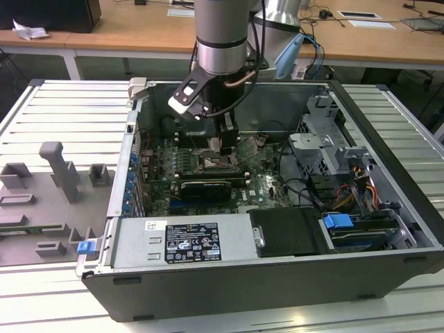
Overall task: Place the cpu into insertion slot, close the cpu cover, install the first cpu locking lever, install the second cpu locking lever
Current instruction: 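Place the cpu into insertion slot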
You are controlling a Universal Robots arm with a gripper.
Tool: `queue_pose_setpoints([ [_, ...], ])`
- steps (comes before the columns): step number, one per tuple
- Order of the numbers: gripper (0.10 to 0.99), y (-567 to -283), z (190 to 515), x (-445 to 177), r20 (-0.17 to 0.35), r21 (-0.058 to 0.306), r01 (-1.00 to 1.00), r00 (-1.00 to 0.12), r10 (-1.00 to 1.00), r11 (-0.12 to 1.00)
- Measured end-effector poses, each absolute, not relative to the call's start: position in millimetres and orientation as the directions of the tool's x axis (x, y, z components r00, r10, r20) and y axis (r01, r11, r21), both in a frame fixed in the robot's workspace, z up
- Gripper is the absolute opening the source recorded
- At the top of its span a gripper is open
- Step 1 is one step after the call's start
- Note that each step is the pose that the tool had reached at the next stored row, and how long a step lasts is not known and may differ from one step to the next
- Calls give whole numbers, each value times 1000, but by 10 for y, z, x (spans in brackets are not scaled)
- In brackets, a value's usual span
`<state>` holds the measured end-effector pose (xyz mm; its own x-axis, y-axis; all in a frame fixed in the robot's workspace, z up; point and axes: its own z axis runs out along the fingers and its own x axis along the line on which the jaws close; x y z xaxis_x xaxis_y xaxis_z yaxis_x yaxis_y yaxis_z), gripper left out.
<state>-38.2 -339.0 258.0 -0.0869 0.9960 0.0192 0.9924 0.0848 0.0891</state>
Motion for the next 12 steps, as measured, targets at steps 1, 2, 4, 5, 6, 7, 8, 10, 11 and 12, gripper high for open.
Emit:
queue_pose_setpoints([
  [1, 533, -3389, 2570, -381, 19, 89, 993, -74, 997, 72],
  [2, 533, -3388, 2560, -381, 19, 89, 994, -63, 998, 61],
  [4, 533, -3388, 2544, -382, 19, 89, 994, -59, 998, 58],
  [5, 533, -3388, 2536, -382, 19, 89, 994, -59, 998, 57],
  [6, 533, -3388, 2528, -381, 19, 89, 994, -58, 998, 56],
  [7, 533, -3388, 2522, -381, 19, 89, 994, -57, 998, 55],
  [8, 533, -3388, 2515, -381, 19, 89, 995, -57, 998, 55],
  [10, 533, -3388, 2500, -382, 19, 89, 995, -55, 998, 53],
  [11, 533, -3388, 2490, -386, 19, 89, 995, -53, 998, 51],
  [12, 533, -3389, 2467, -393, 19, 90, 995, -48, 999, 46],
])
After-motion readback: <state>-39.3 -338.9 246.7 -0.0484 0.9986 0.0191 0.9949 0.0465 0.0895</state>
